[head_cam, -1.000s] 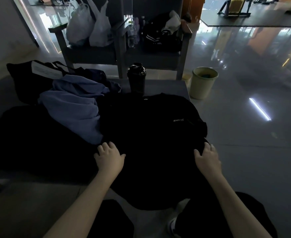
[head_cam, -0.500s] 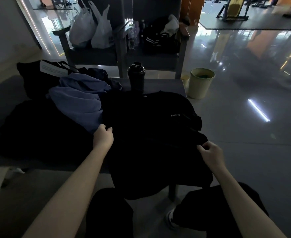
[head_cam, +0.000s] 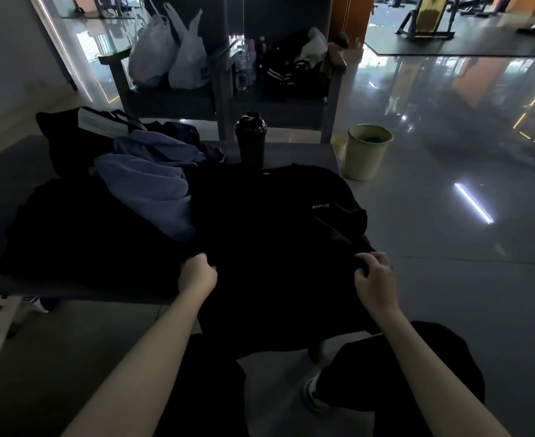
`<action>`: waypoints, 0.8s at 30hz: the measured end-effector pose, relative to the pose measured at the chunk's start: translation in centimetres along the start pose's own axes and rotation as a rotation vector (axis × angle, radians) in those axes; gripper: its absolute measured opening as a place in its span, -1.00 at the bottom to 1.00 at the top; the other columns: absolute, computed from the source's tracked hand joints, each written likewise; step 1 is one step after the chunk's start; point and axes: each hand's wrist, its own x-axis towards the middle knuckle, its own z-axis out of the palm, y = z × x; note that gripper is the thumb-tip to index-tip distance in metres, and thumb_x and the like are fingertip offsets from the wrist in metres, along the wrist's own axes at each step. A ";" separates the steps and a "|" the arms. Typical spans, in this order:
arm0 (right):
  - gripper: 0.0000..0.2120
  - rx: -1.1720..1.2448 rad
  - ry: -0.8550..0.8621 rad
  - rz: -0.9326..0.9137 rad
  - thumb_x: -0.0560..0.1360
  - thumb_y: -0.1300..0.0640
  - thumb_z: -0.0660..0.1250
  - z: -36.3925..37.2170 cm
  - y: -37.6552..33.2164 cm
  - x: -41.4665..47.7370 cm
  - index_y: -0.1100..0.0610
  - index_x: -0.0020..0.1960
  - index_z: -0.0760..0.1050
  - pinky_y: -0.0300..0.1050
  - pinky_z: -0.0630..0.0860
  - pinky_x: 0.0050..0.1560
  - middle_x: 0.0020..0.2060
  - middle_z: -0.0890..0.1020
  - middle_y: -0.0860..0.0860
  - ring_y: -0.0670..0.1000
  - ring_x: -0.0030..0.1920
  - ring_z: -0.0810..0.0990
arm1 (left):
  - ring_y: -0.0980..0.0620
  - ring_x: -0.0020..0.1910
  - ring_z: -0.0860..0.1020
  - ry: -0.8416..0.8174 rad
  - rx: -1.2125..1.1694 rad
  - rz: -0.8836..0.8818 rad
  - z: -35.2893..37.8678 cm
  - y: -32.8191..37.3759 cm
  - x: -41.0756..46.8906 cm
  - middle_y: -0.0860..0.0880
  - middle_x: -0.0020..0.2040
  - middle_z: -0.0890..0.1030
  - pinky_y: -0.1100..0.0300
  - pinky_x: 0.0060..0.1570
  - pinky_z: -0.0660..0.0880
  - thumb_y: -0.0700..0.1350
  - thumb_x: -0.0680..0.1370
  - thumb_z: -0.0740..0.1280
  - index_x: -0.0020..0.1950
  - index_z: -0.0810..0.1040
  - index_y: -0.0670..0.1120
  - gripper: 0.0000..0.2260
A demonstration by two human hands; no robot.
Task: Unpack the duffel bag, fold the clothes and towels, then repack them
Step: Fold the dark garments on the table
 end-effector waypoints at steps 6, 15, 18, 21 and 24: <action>-0.08 0.151 -0.199 0.520 0.44 -0.08 0.40 0.1 2.7 1.5 0.13 0.54 -0.11 0.16 0.25 0.40 0.50 0.07 0.18 0.23 0.46 0.18 | -0.22 0.11 0.50 0.069 -0.131 -0.062 -2.0 0.3 -0.2 -0.21 0.18 0.51 0.01 0.01 0.44 -0.12 0.64 0.16 0.22 0.40 -0.19 -0.79; -0.73 0.510 -0.147 0.717 0.47 0.13 0.32 -0.9 3.4 1.1 0.28 0.06 0.39 0.03 0.53 -0.06 -0.15 0.54 0.17 0.16 -0.14 0.55 | -0.24 0.15 0.50 0.165 -0.093 -0.099 -3.3 0.4 0.2 -0.22 0.23 0.50 0.05 -0.03 0.41 -0.08 0.64 0.15 0.34 0.40 -0.17 -0.69; -0.97 0.524 -0.156 0.606 0.45 0.27 0.24 -3.1 2.0 1.5 0.23 -0.16 0.42 -0.10 0.34 -0.31 -0.34 0.47 0.09 0.06 -0.36 0.44 | -0.22 0.08 0.51 0.163 -0.150 -0.089 -4.6 1.0 1.2 -0.22 0.19 0.52 0.08 -0.08 0.40 -0.09 0.63 0.17 0.28 0.45 -0.21 -0.71; -0.90 0.710 -0.081 0.406 0.47 0.31 0.27 -5.2 -1.1 2.7 0.22 -0.07 0.54 -0.15 0.41 -0.31 -0.27 0.57 0.11 0.08 -0.31 0.53 | -0.22 0.17 0.48 0.209 -0.556 -0.116 -7.0 2.4 3.0 -0.18 0.25 0.50 0.04 0.11 0.41 -0.16 0.62 0.21 0.34 0.45 -0.21 -0.69; -0.77 0.884 -0.116 0.226 0.48 0.31 0.29 -5.5 -3.7 4.6 0.07 0.07 0.57 -0.13 0.54 -0.18 -0.10 0.65 0.07 0.05 -0.14 0.64 | -0.19 0.19 0.50 0.141 -1.066 -0.145 -9.0 3.6 5.0 -0.15 0.27 0.51 -0.03 0.24 0.44 -0.20 0.60 0.22 0.39 0.41 -0.16 -0.66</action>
